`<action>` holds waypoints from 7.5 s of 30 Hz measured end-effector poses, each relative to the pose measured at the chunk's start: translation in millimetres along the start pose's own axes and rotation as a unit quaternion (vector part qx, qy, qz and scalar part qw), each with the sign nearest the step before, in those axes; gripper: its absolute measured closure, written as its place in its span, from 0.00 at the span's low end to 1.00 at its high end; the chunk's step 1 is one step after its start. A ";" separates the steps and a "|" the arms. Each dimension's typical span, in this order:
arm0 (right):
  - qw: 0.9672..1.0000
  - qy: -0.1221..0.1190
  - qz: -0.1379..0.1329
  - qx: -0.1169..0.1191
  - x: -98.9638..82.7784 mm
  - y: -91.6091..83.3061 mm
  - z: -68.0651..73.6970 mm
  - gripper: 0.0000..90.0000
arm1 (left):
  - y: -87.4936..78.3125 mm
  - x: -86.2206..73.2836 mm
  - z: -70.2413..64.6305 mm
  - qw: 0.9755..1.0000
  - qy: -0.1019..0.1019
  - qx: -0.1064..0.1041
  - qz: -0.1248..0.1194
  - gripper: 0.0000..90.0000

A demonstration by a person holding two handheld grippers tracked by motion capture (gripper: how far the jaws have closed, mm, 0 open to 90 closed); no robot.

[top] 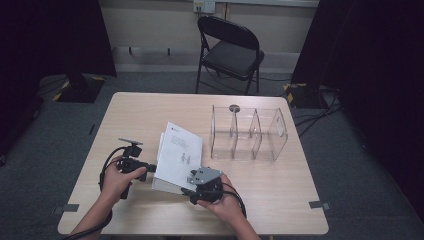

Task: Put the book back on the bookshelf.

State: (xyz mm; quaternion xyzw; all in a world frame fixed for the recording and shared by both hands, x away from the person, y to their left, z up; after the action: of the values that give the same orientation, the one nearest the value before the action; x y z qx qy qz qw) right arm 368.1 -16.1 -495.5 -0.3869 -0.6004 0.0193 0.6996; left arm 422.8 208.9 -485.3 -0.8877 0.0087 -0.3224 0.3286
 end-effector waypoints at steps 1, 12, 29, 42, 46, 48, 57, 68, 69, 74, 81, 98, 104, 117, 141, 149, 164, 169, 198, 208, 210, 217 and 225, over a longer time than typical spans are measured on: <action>1.000 0.000 -0.002 -0.001 -0.2 0.1 0.1 0.37 | 0.2 0.4 -0.5 1.000 -0.004 -0.002 0.001 0.60; 0.997 0.034 0.029 0.059 -4.0 -8.7 -1.2 0.24 | -10.2 -18.8 -6.7 1.000 0.008 -0.004 0.001 0.60; 0.998 0.013 0.043 0.040 -7.6 -7.5 -3.9 0.28 | 5.9 0.9 -4.5 0.999 0.015 0.025 0.042 0.51; 0.998 0.025 0.031 0.039 -15.3 -13.1 -8.5 0.28 | 4.7 11.5 -20.1 0.999 0.010 -0.029 0.024 0.68; 0.998 0.028 0.041 0.045 -14.7 -14.7 -9.5 0.27 | 2.5 6.8 -22.1 0.999 0.026 -0.022 0.015 0.67; 0.997 0.040 0.049 0.054 -15.8 -16.4 -12.4 0.23 | 1.4 4.9 -22.5 0.999 0.032 -0.021 0.014 0.67; 0.991 0.045 0.078 0.098 -15.7 -19.5 -14.2 0.20 | -3.7 3.4 -36.1 0.997 0.074 0.000 0.013 0.66; 0.991 0.097 0.038 0.085 -13.0 -50.5 -39.7 0.21 | -8.8 4.6 -42.4 0.994 0.109 0.014 0.020 0.66; 0.991 0.102 0.039 0.079 -14.2 -51.9 -43.8 0.21 | -9.0 4.4 -43.1 0.993 0.113 0.013 0.018 0.66; 0.990 0.118 0.045 0.057 -16.9 -43.3 -51.2 0.21 | -10.1 3.8 -48.4 0.991 0.131 0.021 0.016 0.66; 0.986 0.151 0.039 0.063 -15.5 -22.6 -53.6 0.21 | -14.1 -0.4 -49.4 0.989 0.142 0.021 0.018 0.66; 0.956 0.261 0.050 0.127 -18.2 4.6 -60.8 0.14 | -22.2 -12.3 -45.6 0.988 0.151 0.011 0.008 0.65; 0.945 0.287 0.039 0.153 -16.0 8.7 -60.5 0.12 | -22.8 -13.5 -44.6 0.988 0.153 0.007 0.008 0.65; 0.943 0.293 0.044 0.150 -8.8 7.9 -59.1 0.12 | -27.2 -14.7 -49.4 0.984 0.180 0.009 -0.003 0.65; 0.974 0.168 -0.106 0.112 54.5 -20.7 -50.9 0.39 | -17.6 -23.8 -61.6 0.949 0.312 0.037 0.021 0.64; 0.979 0.158 -0.075 0.106 43.6 -18.5 -51.5 0.31 | -16.9 -26.3 -63.8 0.933 0.356 0.045 0.017 0.65; 0.985 0.060 -0.083 0.142 42.6 -19.1 -43.1 0.22 | -14.7 -22.9 -45.6 0.909 0.410 0.071 -0.019 0.77; 0.986 0.032 -0.079 0.141 43.9 -17.5 -40.1 0.32 | -18.7 -27.5 -26.7 0.915 0.397 0.050 -0.045 0.72; 0.984 -0.070 -0.009 0.165 63.5 -1.1 -32.0 0.36 | -36.5 -54.6 2.9 0.931 0.353 0.095 0.007 0.52; 0.981 -0.055 0.007 0.184 59.6 -14.8 -28.0 0.57 | -47.2 -51.9 18.2 0.927 0.350 0.134 -0.013 0.43; 0.982 -0.053 0.008 0.180 58.8 -16.3 -29.0 0.57 | -45.2 -52.4 19.3 0.923 0.360 0.137 -0.001 0.42; 0.987 -0.032 0.019 0.155 55.5 -24.3 -36.5 0.58 | -31.1 -53.7 13.5 0.925 0.363 0.112 0.001 0.35; 0.991 -0.005 0.046 0.129 57.7 -27.0 -33.7 0.56 | -16.1 -54.4 13.3 0.921 0.372 0.114 0.016 0.32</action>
State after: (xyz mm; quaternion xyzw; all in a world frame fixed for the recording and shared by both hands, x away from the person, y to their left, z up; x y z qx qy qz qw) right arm 401.1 -24.0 -432.0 -0.3205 -0.5781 0.1302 0.7390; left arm 384.2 241.6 -514.3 -0.6599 0.1081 -0.6232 0.4056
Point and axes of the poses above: each handheld gripper's, and its own axes: y roughly forward along the jaws, x roughly out of its top, z roughly to its left, the point moved 4 cm from there along y, roughly forward along the jaws, and after that the axes turned 9 degrees about y, right-handed, at the moved point
